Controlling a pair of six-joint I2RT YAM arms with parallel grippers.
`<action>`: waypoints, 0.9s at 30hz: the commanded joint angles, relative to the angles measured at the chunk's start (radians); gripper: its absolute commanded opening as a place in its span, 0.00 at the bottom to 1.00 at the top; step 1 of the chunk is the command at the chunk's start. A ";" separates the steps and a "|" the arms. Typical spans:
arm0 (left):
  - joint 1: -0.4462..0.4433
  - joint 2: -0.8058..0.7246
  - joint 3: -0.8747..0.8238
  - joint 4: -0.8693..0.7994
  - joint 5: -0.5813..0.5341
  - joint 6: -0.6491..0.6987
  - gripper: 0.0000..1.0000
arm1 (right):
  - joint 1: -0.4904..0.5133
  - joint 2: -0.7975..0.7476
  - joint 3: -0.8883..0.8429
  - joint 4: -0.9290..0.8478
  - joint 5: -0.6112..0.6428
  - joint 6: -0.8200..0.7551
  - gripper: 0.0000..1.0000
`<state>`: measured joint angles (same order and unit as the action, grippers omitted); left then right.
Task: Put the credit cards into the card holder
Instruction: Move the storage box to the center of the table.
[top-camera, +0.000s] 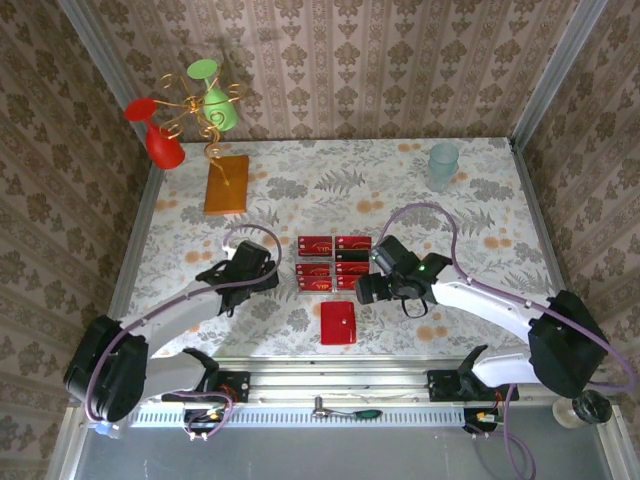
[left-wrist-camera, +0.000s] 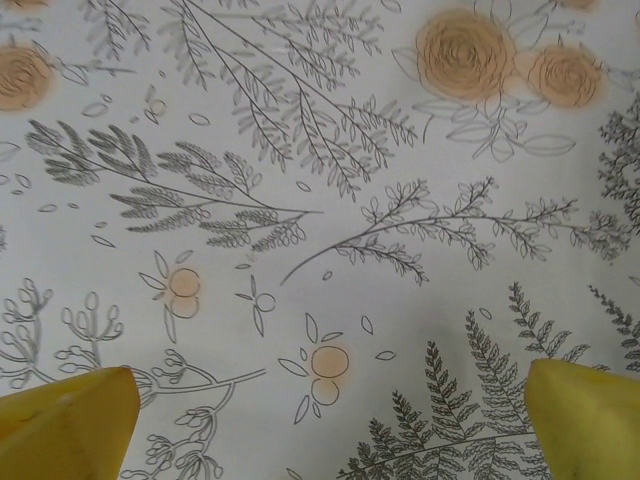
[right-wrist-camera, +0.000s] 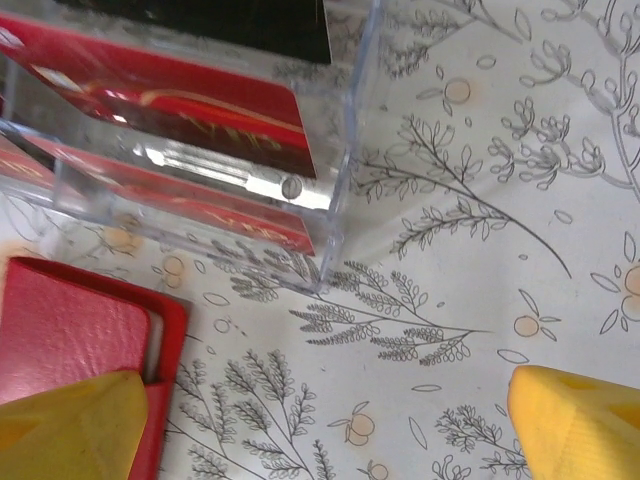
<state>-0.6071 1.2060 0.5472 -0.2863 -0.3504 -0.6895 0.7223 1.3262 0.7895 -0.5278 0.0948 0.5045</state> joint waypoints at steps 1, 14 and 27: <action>-0.020 0.043 0.024 0.020 -0.027 -0.033 1.00 | 0.016 0.025 -0.001 -0.033 0.074 0.025 0.95; -0.081 0.213 0.131 0.085 -0.032 -0.056 1.00 | -0.002 0.102 -0.006 0.029 0.186 0.064 0.95; -0.091 0.382 0.290 0.109 -0.043 -0.028 1.00 | -0.152 0.172 0.015 0.112 0.128 0.057 0.95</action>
<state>-0.6884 1.5551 0.7876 -0.1928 -0.3756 -0.7261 0.6067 1.4845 0.7895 -0.4454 0.2287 0.5507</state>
